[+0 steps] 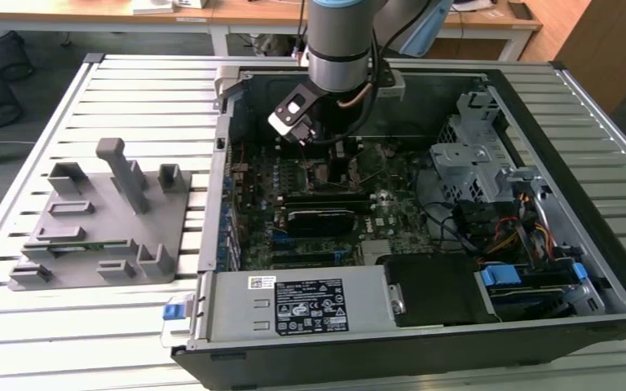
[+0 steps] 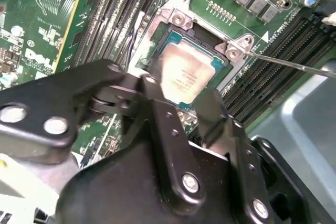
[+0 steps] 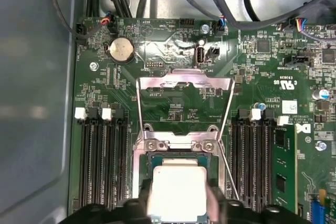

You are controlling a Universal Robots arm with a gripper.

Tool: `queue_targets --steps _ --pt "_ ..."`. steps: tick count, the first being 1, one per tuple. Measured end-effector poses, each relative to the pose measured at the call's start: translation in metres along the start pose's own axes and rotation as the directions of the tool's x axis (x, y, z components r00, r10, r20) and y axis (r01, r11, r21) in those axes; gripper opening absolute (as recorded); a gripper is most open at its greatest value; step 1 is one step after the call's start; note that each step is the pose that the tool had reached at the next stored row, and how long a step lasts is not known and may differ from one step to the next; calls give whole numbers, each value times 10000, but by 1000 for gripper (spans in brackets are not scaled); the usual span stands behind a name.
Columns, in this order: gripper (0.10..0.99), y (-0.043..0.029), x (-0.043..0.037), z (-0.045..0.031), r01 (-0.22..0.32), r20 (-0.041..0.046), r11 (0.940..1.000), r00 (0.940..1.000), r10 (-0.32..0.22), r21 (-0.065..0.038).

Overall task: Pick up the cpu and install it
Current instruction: 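Place the cpu into insertion slot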

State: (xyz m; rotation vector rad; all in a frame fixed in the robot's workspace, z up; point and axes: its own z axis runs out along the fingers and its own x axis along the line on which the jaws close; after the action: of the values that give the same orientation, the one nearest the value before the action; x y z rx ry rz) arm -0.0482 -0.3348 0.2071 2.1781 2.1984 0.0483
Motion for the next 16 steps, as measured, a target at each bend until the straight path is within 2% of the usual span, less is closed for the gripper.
queue_targets --steps 3,4,5,6,9,10,11,16 --pt "404 1 0 -24 -1 0 10000 10000 1 17" --pt "404 2 0 -28 -1 -1 10000 10000 1 18" --pt "345 2 0 -30 -1 -2 10000 10000 1 19" --pt "345 2 0 -34 0 0 10000 10000 0 21" --pt "169 3 0 -45 0 0 10000 10000 0 23" --pt "169 3 -1 -49 0 0 10000 10000 0 23" --pt "110 3 -1 -53 0 1 10000 10000 0 25" --pt "106 5 0 -68 0 -1 10000 10000 0 26"
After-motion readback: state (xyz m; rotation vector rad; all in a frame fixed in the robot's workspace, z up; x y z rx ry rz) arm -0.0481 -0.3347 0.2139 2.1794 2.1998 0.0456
